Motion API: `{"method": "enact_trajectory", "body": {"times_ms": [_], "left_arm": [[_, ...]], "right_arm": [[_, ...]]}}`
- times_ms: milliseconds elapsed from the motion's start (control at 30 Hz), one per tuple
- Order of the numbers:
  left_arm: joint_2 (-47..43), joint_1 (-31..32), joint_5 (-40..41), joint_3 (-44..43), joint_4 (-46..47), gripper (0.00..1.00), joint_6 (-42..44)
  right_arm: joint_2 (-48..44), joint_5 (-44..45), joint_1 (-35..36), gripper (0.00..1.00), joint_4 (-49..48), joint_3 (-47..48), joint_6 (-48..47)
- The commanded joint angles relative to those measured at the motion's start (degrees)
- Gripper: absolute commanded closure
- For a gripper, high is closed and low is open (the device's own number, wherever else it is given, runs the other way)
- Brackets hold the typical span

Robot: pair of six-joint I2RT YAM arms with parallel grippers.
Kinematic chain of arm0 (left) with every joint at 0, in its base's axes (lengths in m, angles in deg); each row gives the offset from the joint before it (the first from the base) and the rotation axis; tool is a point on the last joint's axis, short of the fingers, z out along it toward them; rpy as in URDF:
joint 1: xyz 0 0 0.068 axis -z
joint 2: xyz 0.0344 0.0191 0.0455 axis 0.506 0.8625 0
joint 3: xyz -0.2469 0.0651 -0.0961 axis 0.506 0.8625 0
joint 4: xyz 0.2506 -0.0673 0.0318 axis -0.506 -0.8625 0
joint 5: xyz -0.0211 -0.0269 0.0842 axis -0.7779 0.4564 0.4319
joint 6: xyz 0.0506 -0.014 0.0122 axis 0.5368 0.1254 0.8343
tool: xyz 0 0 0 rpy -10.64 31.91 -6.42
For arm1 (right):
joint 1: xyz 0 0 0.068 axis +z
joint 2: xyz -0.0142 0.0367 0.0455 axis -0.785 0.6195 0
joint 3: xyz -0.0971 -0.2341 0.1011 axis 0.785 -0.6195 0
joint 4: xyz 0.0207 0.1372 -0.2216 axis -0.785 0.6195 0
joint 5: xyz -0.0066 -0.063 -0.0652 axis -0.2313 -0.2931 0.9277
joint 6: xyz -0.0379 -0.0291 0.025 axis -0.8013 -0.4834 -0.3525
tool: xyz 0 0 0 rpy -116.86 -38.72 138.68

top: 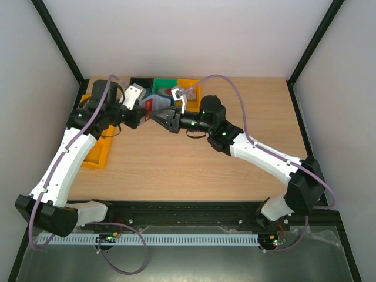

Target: Take the credit cards out of the card holder

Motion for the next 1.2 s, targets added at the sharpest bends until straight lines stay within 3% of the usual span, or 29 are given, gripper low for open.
{"method": "enact_trajectory", "body": {"times_ms": [0,133,333,533,833,1167], "left_arm": [[-1.6,-2.1,-14.4,-1.7,-0.9,0.98,-1.7],[-2.7,-4.4,-23.0,-2.0,-1.3,0.98,-1.9],[-3.7,-5.6,-29.3,-2.6,-2.9,0.98,0.1],[-3.9,-5.6,-32.8,-2.3,-4.7,0.98,4.4],[-4.7,-5.6,-48.2,-6.9,-15.6,0.98,19.5],[-4.4,-5.7,-48.3,-5.4,-10.6,0.98,14.0]], "right_arm": [[0.9,4.2,-0.1,0.89,1.8,1.4,-0.5],[0.9,9.9,-0.6,0.9,10.1,3.2,-5.6],[-0.7,19.1,-2.6,0.9,20.0,4.1,-11.2],[-3.2,5.5,-2.7,0.8,19.7,3.1,-20.1],[-5.6,2.9,-2.7,0.7,21.3,3.1,-25.0],[-5.4,-7.3,-1.7,0.74,13.3,2.3,-22.0]]}}
